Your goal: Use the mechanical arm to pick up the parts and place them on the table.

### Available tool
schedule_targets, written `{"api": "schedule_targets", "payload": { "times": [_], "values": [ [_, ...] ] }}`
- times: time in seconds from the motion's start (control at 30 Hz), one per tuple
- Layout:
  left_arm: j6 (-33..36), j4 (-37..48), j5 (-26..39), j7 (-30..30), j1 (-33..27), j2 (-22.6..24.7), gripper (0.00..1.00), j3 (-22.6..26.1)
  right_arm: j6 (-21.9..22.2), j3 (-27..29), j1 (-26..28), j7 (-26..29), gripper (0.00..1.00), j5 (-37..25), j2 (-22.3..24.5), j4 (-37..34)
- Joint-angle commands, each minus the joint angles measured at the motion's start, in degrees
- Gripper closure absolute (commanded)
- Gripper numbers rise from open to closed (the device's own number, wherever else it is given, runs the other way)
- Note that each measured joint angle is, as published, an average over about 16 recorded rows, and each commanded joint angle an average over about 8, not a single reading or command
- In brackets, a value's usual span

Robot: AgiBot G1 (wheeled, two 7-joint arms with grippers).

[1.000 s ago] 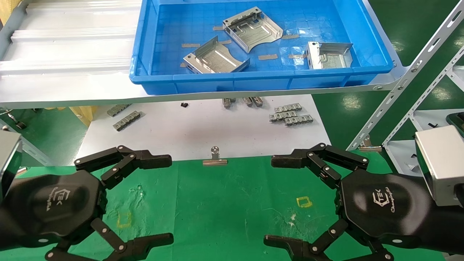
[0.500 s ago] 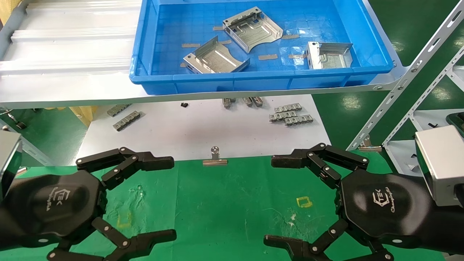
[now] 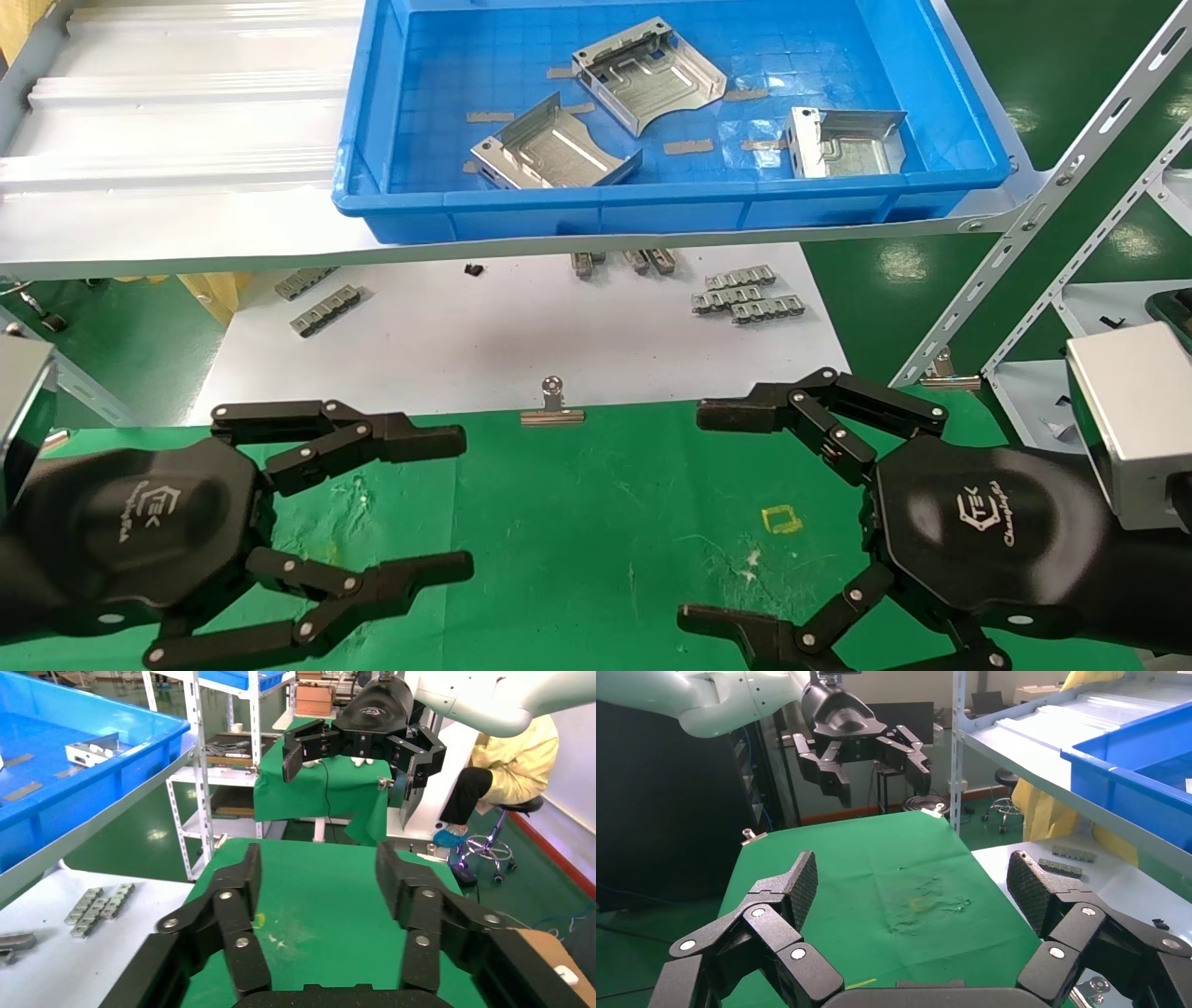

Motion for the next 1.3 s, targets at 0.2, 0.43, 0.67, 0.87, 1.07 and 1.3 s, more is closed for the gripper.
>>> {"api": "schedule_targets", "payload": {
  "times": [0.2,0.43,0.67,0.87,1.07,1.3],
  "values": [
    [0.0,0.0,0.0,0.0,0.0,0.0,1.0,0.0,2.9,0.1,2.9,1.1,0.0,-0.9,-1.2,0.5],
    [0.0,0.0,0.0,0.0,0.0,0.0,1.0,0.0,17.1,-3.4,13.9,7.1,0.0,-10.9,-8.8,-0.9],
    [0.0,0.0,0.0,0.0,0.0,0.0,1.0,0.0,32.7,-12.0,27.6,15.6,0.0,-28.7,-21.0,-12.0],
    [0.0,0.0,0.0,0.0,0.0,0.0,1.0,0.1,39.6,-19.3,37.3,19.9,0.0,-41.7,-31.4,-26.7],
    [0.0,0.0,0.0,0.0,0.0,0.0,1.0,0.1,44.0,-23.6,43.5,20.3,0.37,-49.3,-39.2,-40.3],
    [0.0,0.0,0.0,0.1,0.0,0.0,1.0,0.1,47.0,-28.2,46.4,22.3,1.0,-52.2,-43.0,-47.3]
  ]
}}
